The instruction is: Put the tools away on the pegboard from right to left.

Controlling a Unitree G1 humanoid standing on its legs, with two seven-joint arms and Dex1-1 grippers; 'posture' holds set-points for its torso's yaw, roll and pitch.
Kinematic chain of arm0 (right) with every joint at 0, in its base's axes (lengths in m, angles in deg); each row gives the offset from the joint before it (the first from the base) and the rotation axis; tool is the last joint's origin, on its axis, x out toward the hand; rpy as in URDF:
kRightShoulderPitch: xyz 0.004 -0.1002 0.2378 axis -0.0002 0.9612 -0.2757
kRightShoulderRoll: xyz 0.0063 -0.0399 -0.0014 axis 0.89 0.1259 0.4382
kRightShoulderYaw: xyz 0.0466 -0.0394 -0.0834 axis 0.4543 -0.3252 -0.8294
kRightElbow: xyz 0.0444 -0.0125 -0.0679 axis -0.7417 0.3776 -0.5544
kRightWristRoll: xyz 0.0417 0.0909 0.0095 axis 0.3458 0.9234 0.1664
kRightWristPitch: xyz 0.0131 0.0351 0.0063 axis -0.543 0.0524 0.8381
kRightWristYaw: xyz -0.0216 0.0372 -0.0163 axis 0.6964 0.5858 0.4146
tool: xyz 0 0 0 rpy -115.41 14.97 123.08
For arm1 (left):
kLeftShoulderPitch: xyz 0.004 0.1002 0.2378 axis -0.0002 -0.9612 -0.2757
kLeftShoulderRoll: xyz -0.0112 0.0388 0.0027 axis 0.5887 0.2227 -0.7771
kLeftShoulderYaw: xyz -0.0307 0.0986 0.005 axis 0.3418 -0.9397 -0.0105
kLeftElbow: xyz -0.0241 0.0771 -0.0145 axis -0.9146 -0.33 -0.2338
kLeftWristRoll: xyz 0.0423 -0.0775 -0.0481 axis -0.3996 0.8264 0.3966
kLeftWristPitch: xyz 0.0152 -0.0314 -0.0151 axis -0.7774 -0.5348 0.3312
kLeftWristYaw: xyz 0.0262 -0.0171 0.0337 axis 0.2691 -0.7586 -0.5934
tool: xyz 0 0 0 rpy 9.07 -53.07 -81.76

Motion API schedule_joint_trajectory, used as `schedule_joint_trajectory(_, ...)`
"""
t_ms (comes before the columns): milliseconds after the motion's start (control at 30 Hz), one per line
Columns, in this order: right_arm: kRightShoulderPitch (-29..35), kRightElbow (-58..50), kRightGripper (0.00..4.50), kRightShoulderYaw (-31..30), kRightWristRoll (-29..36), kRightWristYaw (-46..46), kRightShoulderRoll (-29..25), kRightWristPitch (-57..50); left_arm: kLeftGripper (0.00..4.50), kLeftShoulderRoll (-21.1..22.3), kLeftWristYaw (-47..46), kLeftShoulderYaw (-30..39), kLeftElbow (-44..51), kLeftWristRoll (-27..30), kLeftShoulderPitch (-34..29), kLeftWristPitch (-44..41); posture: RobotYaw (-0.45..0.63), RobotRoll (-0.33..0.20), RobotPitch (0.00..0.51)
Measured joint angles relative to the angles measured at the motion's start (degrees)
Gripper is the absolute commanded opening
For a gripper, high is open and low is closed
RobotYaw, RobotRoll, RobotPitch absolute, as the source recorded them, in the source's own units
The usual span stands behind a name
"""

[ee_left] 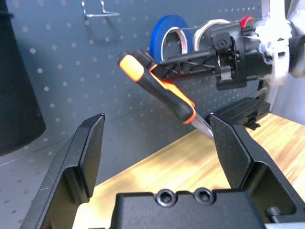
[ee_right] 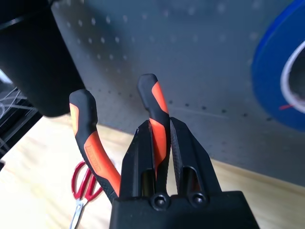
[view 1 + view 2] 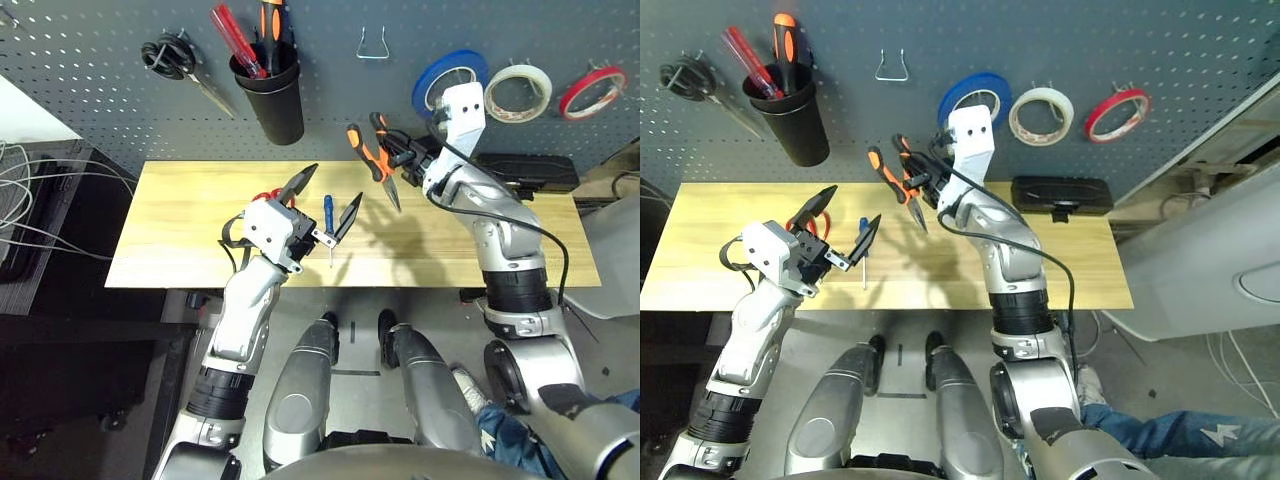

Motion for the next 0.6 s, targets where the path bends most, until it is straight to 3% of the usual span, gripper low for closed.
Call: schedule_joint_trajectory(600, -3.8, 3.5, 0.27, 1.5, 0.6, 1.6, 0.2, 5.5, 4.5, -0.2, 0.1, 0.0, 0.0, 0.3, 0.4, 0.0, 0.14, 0.0, 0.288)
